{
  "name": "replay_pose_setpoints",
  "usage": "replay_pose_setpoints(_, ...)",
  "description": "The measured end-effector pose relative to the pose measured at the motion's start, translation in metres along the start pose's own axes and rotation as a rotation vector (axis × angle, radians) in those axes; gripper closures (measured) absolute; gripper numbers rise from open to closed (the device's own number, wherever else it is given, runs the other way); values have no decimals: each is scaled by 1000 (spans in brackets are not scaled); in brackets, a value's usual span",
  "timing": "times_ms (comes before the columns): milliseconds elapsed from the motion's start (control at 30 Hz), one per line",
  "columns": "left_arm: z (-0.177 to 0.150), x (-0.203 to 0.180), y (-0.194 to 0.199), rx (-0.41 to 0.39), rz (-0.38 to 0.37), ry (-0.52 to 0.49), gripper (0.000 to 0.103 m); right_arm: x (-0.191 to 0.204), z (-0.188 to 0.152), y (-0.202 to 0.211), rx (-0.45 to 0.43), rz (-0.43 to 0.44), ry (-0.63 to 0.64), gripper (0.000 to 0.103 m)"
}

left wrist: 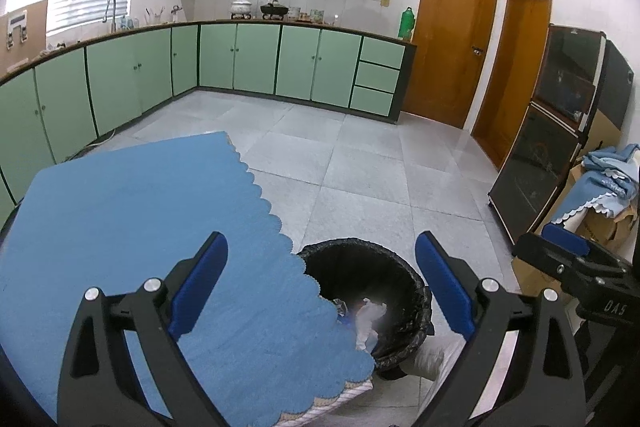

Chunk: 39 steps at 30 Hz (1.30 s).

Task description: Collect trash

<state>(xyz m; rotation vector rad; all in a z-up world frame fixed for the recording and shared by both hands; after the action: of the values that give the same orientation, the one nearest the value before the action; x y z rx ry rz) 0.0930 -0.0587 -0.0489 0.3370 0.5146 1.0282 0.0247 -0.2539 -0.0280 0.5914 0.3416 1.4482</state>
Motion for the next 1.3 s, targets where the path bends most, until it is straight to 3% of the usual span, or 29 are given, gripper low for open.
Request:
replay_pose_setpoints(667,-6,-3,46,-59,14,-11,11,25,-1,28,-49,36,57,6)
replay_pose_setpoints(1300,-7,5,52,-60,22,-7,11,35,4,27,-42,49,86,6)
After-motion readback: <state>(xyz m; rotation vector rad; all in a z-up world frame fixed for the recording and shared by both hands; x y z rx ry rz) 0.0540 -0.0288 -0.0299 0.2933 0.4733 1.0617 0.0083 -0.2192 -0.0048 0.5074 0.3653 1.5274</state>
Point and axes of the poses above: each gripper's, at about its wrist camera, not at the fingertips, and y roughly against the way its jaws point, x to its left, z to its top, the point moved 4 cm from there along -y, roughly the way its jaws point, and after that the axes turned 12 degrees about -z, right-handed, at the moved point
